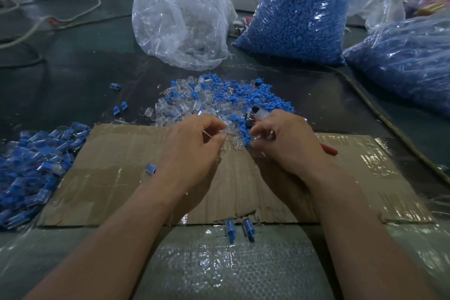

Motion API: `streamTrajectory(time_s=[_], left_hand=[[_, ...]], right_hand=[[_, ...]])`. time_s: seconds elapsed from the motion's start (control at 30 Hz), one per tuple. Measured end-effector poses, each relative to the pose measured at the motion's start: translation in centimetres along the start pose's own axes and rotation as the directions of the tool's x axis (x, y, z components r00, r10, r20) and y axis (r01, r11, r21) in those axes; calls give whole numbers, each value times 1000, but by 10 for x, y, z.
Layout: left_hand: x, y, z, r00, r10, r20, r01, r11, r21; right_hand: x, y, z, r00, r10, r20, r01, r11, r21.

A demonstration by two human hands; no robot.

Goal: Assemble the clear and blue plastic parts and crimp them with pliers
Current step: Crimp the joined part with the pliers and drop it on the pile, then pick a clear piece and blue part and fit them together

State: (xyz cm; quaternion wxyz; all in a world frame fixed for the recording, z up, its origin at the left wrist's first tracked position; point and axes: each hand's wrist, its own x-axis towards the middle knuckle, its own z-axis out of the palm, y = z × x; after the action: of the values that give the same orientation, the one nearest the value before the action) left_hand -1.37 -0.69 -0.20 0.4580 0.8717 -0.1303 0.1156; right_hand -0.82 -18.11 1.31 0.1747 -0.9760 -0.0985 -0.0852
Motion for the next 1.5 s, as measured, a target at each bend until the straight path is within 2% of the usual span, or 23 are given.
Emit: streamTrajectory(time_s=[0.17, 0.43, 0.63, 0.8, 0.87, 1.03, 1.23, 1.37, 1.5], left_hand=[[0, 2, -1, 993, -114, 13, 114, 983, -141], [-1, 7, -5, 983, -173, 68, 182, 965, -188], [-1, 9, -5, 980, -185, 76, 198, 950, -241], [1, 6, -4, 975, -206, 80, 221, 910, -350], [1, 6, -4, 976, -199, 86, 217, 910, -353], [1, 8, -5, 976, -195, 103, 219, 911, -350], [1, 6, -6, 972, -204, 116, 232, 907, -351], [1, 6, -5, 975, -187, 123, 219, 908, -357], [0, 9, -6, 981, -160, 108, 191, 891, -412]], right_hand=[[3, -6, 8, 996, 38, 81, -25, 988, -155], [2, -5, 10, 998, 50, 42, -43, 989, -145], [0, -5, 10, 996, 84, -18, -84, 996, 1], [0, -5, 8, 991, 115, -74, -102, 981, 162], [0, -4, 8, 994, 87, -67, -78, 990, 121], [4, -5, 11, 996, 63, 61, -59, 996, -72], [-1, -8, 11, 997, -12, 73, 15, 999, -37], [2, -8, 13, 995, -26, 101, 33, 997, -76], [3, -6, 16, 999, -27, 29, 28, 999, -32]])
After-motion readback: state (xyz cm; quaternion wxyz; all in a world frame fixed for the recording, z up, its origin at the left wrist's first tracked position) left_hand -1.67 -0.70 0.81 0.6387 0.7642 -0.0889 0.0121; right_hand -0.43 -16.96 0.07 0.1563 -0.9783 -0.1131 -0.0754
